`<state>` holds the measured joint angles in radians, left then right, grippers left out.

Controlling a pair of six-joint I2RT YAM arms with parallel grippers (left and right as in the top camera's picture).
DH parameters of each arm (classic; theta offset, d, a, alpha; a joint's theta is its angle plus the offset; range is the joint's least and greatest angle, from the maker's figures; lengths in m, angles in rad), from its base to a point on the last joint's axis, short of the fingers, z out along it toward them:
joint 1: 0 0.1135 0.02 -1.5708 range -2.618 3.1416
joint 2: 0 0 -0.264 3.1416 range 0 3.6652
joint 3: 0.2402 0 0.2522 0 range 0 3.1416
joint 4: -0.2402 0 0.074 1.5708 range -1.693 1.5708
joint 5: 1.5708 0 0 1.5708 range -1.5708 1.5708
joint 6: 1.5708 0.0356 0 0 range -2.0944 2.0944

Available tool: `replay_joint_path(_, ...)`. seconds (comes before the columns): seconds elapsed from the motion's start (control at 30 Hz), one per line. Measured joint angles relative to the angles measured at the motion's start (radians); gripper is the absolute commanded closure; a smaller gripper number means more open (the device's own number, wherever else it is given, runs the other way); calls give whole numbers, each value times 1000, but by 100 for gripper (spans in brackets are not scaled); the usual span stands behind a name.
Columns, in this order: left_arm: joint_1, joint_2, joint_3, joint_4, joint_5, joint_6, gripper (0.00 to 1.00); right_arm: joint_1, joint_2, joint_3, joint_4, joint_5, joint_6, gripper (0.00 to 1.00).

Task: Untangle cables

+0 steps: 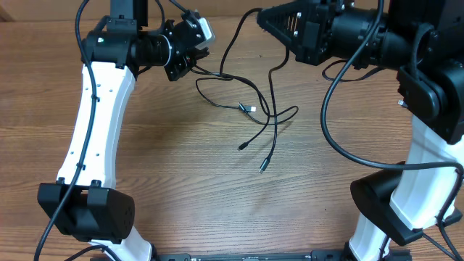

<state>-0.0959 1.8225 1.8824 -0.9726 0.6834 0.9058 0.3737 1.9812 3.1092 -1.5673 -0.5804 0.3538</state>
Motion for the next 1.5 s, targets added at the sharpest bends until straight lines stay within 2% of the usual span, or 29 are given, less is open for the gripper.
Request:
replay_joint_path(0.13,32,0,0,-7,0,-63,96,0,0,0,-34,151,0,96)
replay_joint_path(0.27,81,-3,0,-26,-14,-139,96,0,0,0,-101,430,-4,96)
replay_joint_path(0.47,197,-50,0,-26,-183,-294,96,-78,0,-1,-132,631,-7,96)
replay_joint_path(0.63,338,-60,0,-26,-368,-521,96,-228,0,-37,-131,657,-6,96)
replay_joint_path(0.83,507,-60,0,-27,-453,-761,96,-362,6,-156,-124,658,-6,96)
replay_joint_path(1.0,539,-60,0,-27,-442,-838,96,-403,11,-252,-95,632,-6,96)
replay_joint_path(1.23,515,-60,0,-74,-320,-867,96,-407,12,-283,-7,587,-7,96)
replay_joint_path(1.27,509,-60,0,-79,-314,-871,95,-407,12,-283,6,584,-6,96)
replay_joint_path(1.33,474,-60,0,-120,-299,-874,72,-412,13,-283,37,587,-6,96)
replay_joint_path(1.37,462,-60,0,-127,-296,-878,68,-416,13,-283,42,591,-7,96)
replay_joint_path(1.4,453,-59,0,-137,-294,-875,70,-421,13,-283,47,596,-6,96)
replay_joint_path(1.43,436,-60,0,-152,-293,-882,77,-429,15,-283,49,601,-6,96)
replay_joint_path(1.47,420,-60,0,-169,-290,-881,77,-440,19,-283,49,608,-7,96)
replay_joint_path(1.5,404,-60,0,-179,-290,-881,67,-444,21,-283,49,610,-6,96)
